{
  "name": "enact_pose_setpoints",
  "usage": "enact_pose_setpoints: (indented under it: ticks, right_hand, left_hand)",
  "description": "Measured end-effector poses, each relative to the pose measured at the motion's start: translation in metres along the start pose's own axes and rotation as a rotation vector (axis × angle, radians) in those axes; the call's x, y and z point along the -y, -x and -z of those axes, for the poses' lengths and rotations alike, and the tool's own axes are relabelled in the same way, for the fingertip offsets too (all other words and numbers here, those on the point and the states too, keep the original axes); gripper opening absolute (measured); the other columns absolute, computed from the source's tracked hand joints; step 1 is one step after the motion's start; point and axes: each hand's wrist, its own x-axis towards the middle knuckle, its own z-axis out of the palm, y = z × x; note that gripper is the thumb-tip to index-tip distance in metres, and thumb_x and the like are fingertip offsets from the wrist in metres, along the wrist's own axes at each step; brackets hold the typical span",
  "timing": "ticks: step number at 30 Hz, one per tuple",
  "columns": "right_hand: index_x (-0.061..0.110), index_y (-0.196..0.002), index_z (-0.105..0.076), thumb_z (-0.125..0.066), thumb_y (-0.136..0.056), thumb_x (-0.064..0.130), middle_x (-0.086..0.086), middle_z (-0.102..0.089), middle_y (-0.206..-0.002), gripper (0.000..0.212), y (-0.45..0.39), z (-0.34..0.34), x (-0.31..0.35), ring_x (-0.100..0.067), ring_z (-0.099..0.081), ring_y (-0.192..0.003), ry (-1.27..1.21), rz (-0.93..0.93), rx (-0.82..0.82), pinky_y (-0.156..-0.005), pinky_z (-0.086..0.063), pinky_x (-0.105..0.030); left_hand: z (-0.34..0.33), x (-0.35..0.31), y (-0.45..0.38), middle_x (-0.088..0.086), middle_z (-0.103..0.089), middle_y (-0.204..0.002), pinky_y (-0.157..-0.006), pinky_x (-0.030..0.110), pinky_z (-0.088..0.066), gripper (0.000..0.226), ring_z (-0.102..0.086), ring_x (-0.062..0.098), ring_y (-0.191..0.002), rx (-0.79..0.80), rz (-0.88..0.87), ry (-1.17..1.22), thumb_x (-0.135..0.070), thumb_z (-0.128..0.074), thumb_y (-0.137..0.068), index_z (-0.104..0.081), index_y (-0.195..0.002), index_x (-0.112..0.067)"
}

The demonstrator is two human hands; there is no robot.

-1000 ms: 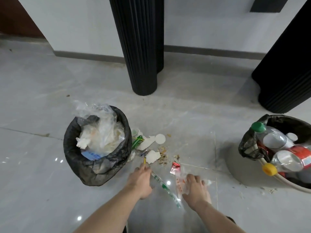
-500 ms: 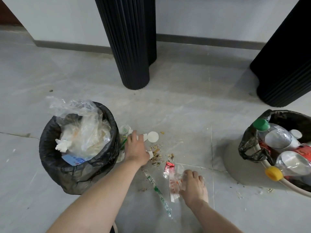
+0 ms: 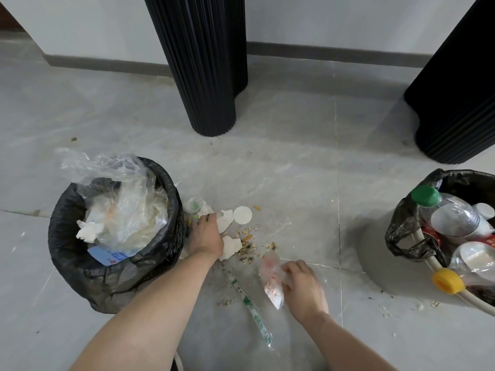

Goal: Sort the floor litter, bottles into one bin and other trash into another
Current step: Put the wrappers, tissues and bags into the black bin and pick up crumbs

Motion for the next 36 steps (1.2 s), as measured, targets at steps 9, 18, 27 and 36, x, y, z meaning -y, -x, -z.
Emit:
enact_pose_setpoints:
  ticks: [9, 18, 27, 36]
  right_hand:
    - [0.039, -0.145, -0.028, -0.071, -0.071, 0.056, 0.010, -0.025, -0.149, 0.088, 0.007, -0.019, 0.037, -0.020, -0.028, -0.137, 0.035, 0.057, 0.086, -0.111, -0.033, -0.039]
    - [0.030, -0.150, -0.025, -0.076, -0.073, 0.045, 0.005, -0.026, -0.146, 0.095, 0.015, -0.048, 0.050, -0.024, -0.029, -0.135, 0.187, 0.051, 0.102, -0.110, -0.034, -0.036]
    - [0.033, -0.116, -0.063, -0.054, -0.092, 0.012, 0.012, -0.056, -0.117, 0.033, 0.009, -0.025, 0.028, -0.016, -0.055, -0.113, 0.126, 0.061, 0.127, -0.082, -0.047, -0.030]
    - [0.025, -0.091, -0.055, -0.047, -0.087, 0.009, 0.003, -0.064, -0.101, 0.018, 0.022, 0.029, 0.030, -0.028, -0.064, -0.100, 0.127, -0.061, 0.086, -0.071, -0.040, -0.034]
  left_hand:
    - [0.003, 0.000, -0.005, 0.007, -0.016, -0.165, -0.120, 0.047, -0.026, 0.072, -0.016, 0.036, -0.149, 0.047, -0.004, 0.083, -0.026, -0.064, -0.093, -0.029, -0.156, -0.024]
    - [0.005, -0.001, -0.005, 0.007, -0.062, -0.129, -0.095, 0.040, -0.052, 0.047, -0.057, 0.030, -0.119, -0.036, -0.042, 0.017, -0.014, -0.064, -0.091, -0.055, -0.138, -0.018]
    - [0.010, -0.008, 0.018, 0.001, -0.073, -0.096, -0.063, 0.032, -0.052, 0.038, -0.069, 0.025, -0.087, -0.111, -0.054, -0.007, 0.002, -0.054, -0.092, -0.069, -0.109, -0.028]
    - [0.064, -0.027, 0.055, 0.003, -0.074, -0.104, -0.066, 0.031, -0.043, 0.037, -0.068, 0.029, -0.097, -0.139, -0.147, 0.073, -0.004, -0.052, -0.091, -0.068, -0.113, -0.029]
